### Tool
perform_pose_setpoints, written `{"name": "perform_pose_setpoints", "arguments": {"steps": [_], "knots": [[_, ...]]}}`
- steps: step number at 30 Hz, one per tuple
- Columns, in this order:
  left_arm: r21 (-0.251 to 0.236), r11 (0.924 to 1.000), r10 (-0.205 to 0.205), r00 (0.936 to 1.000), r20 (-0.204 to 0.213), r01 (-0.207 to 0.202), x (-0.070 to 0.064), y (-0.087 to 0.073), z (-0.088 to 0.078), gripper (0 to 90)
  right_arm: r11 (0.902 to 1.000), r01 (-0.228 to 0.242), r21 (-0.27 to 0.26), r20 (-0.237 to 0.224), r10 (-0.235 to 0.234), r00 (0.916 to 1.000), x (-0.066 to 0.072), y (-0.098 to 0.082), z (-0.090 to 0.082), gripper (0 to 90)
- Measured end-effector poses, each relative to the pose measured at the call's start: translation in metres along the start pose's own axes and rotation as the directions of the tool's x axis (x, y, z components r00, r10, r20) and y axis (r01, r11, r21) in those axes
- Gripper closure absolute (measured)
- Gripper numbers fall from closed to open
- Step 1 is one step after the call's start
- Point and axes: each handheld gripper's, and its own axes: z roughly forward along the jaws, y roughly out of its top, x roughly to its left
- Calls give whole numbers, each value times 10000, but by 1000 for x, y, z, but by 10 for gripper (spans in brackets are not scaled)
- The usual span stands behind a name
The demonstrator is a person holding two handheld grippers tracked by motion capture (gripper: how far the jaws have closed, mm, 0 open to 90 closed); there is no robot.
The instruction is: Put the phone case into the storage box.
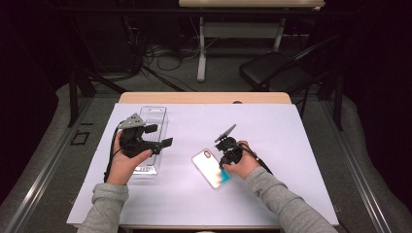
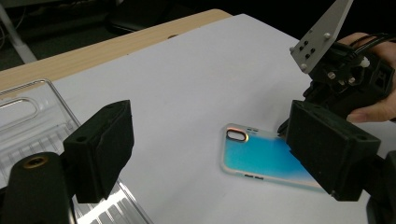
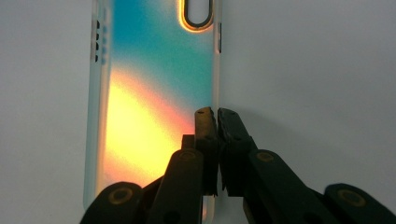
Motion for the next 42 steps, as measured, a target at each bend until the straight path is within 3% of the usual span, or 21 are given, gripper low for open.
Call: {"name": "perform_pose_setpoints", "arguments": {"steps": [2,3,4,5,6,10,12,17,19,20,27,30,37,42], "knots": [[1,10000,0,10000,1,0,0,0,0,154,9998,-28,203,47,27,10000,0,1,-2,873],[3,10000,4,10000,-8,-4,0,0,0,154,9978,-168,-636,-145,159,9998,0,-2,3,873],[4,10000,5,10000,-9,-5,0,0,0,154,9956,-365,-861,-195,349,9992,2,-3,5,874],[4,10000,5,10000,-9,-5,0,0,0,154,9956,-365,-861,-195,349,9992,2,-3,5,874],[5,10000,0,10000,-5,0,0,0,0,154,9999,-100,-96,-36,100,9999,1,-1,0,874],[29,10000,18,10000,5,-18,0,0,0,154,9999,168,7,51,-168,9998,0,0,-1,875],[31,10000,13,10000,-3,-13,0,0,0,154,9995,122,-274,-1,-122,9999,0,-1,0,876],[6,10000,-20,10000,0,20,0,0,0,154,9998,42,-173,8,-42,10000,1,-2,-2,877],[14,10000,-22,10000,4,22,0,0,0,154,9962,-167,-856,-140,155,9998,1,-4,2,877],[16,10000,-18,10000,2,18,0,0,1,154,9992,-50,-403,-30,49,10000,0,-2,-2,877],[64,10000,12,10000,-22,-12,-1,0,1,154,9964,-63,-840,-75,57,10000,-2,-3,-7,877],[51,10000,-7,10000,-16,7,-1,0,1,154,9971,-13,-762,-3,12,10000,-2,-3,-10,876],[31,10000,1,10000,-12,-1,-3,0,2,154,9896,-118,-1436,42,126,9999,-1,-6,-14,877],[24,10000,33,10000,81,-33,-7,0,4,154,9764,-76,-2157,97,99,9999,1,-7,-23,877]]}}
